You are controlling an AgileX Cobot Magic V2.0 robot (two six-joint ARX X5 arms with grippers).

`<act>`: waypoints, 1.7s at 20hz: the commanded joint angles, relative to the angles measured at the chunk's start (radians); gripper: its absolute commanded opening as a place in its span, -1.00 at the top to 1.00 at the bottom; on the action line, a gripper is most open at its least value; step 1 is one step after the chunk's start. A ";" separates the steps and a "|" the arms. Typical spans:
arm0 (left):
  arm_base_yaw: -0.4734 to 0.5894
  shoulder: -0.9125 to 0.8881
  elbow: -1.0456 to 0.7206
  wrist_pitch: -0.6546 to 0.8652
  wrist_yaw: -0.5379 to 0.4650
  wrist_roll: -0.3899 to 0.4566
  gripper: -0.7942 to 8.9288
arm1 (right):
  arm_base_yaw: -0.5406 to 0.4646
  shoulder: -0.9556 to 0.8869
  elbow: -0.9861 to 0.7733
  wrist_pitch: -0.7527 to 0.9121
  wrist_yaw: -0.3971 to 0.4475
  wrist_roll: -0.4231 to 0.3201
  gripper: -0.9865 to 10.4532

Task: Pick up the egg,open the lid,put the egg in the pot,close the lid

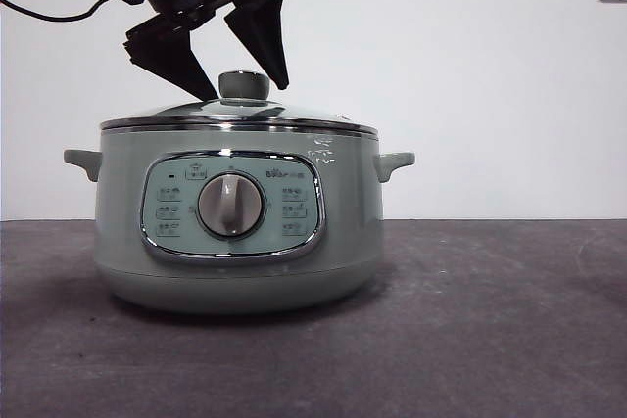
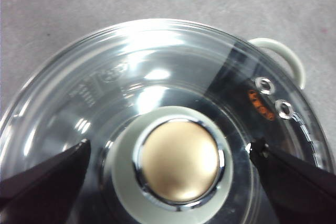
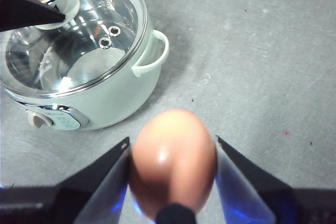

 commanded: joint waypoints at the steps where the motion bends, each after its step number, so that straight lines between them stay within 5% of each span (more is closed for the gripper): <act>1: -0.007 0.002 -0.002 0.001 0.001 -0.006 0.43 | 0.002 -0.002 -0.001 0.007 0.002 -0.001 0.86; 5: -0.008 0.002 -0.002 -0.010 0.001 -0.007 0.86 | 0.002 -0.001 -0.001 0.007 0.002 -0.001 0.86; 24: 0.010 -0.210 -0.002 -0.053 -0.007 -0.006 0.85 | 0.003 0.032 -0.001 0.082 -0.029 -0.001 0.86; 28: 0.026 -0.366 -0.002 -0.131 -0.035 -0.006 0.85 | 0.040 0.134 0.003 0.213 -0.102 0.017 0.86; 34: 0.035 -0.598 -0.002 -0.323 -0.059 -0.003 0.85 | 0.180 0.436 0.121 0.389 -0.104 0.024 0.86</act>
